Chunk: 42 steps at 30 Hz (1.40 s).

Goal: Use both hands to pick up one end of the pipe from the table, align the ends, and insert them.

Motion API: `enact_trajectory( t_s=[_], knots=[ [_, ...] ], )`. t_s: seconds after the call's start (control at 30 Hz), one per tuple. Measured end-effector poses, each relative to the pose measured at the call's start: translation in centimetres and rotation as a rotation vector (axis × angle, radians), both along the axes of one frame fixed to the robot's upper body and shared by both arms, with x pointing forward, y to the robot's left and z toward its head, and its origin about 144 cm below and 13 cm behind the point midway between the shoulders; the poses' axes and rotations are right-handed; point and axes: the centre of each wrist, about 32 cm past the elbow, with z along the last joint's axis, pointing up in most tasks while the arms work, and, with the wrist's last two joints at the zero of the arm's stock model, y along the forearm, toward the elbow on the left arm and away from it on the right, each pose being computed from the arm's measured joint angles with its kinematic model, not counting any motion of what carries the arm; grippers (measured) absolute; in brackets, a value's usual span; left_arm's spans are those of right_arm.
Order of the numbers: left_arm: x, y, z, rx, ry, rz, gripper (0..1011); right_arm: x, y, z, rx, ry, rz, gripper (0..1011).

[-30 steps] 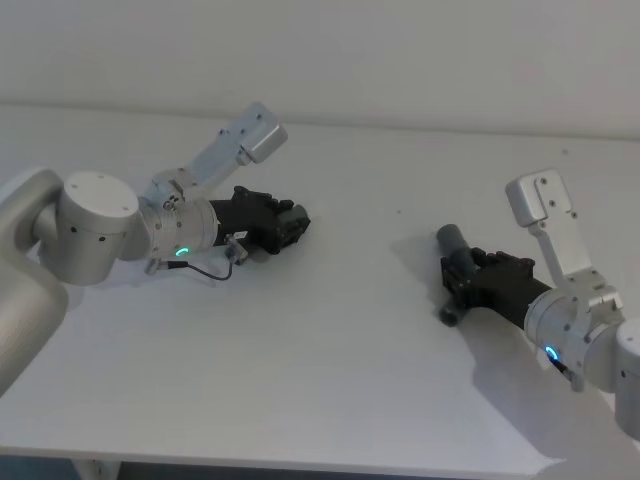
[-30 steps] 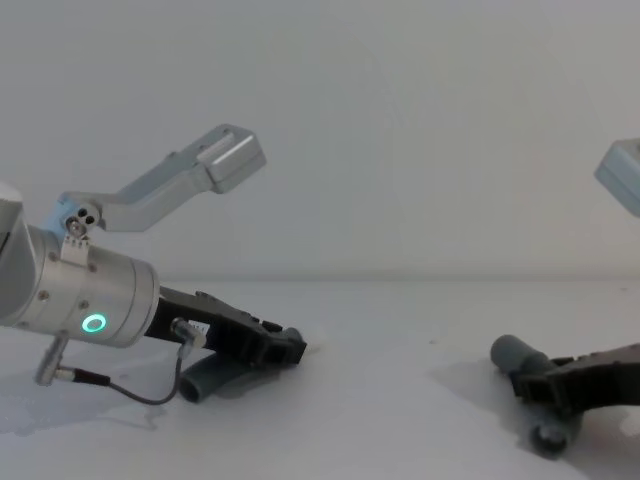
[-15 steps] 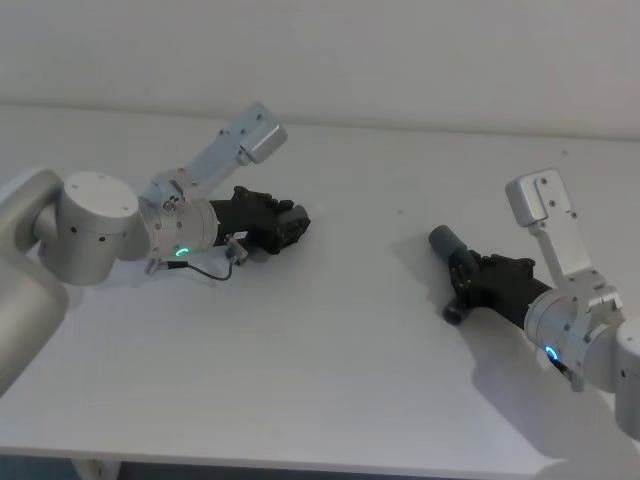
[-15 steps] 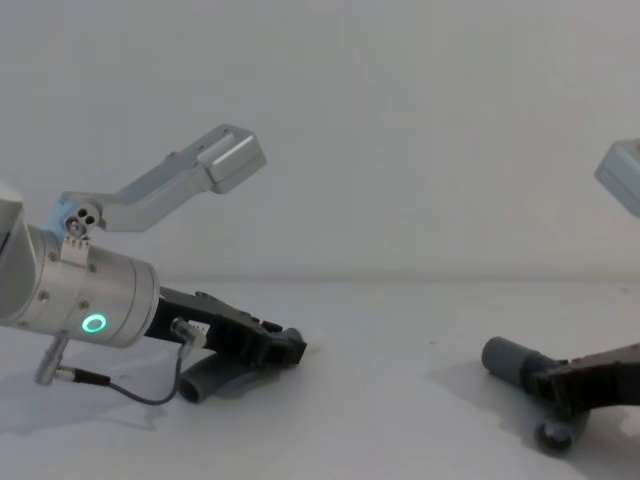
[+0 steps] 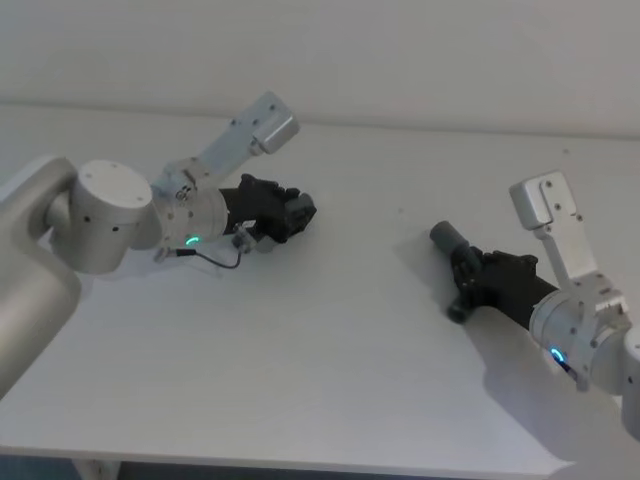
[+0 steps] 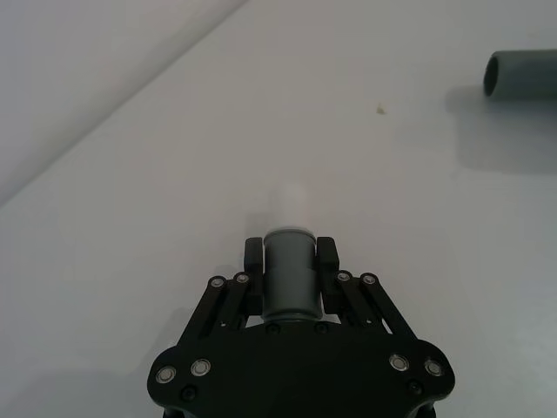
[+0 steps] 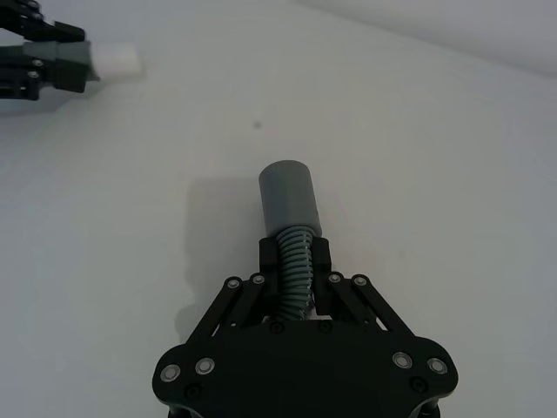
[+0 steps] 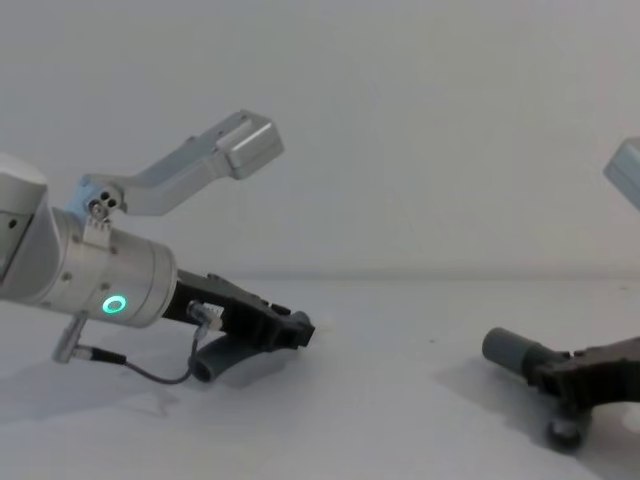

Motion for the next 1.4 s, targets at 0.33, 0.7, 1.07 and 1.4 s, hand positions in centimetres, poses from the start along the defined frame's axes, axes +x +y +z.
enact_trajectory(
  t_s=[0.33, 0.7, 1.07, 1.4],
  knots=[
    [0.4, -1.0, 1.6, 0.051, -0.077, -0.021, 351, 0.2, -1.4, 0.1, 0.001, -0.117, 0.084, 205],
    [1.1, -0.7, 3.0, 0.065, -0.152, -0.131, 351, 0.7, -4.1, 0.4, -0.004, -0.233, 0.234, 203],
    [2.0, 0.6, 3.8, 0.043, -0.183, -0.272, 351, 1.2, -7.3, 0.5, -0.006, -0.311, 0.399, 203],
    [2.8, 2.0, 4.4, 0.014, -0.189, -0.421, 351, 1.7, -10.3, 0.6, -0.016, -0.364, 0.562, 202]
  ],
)
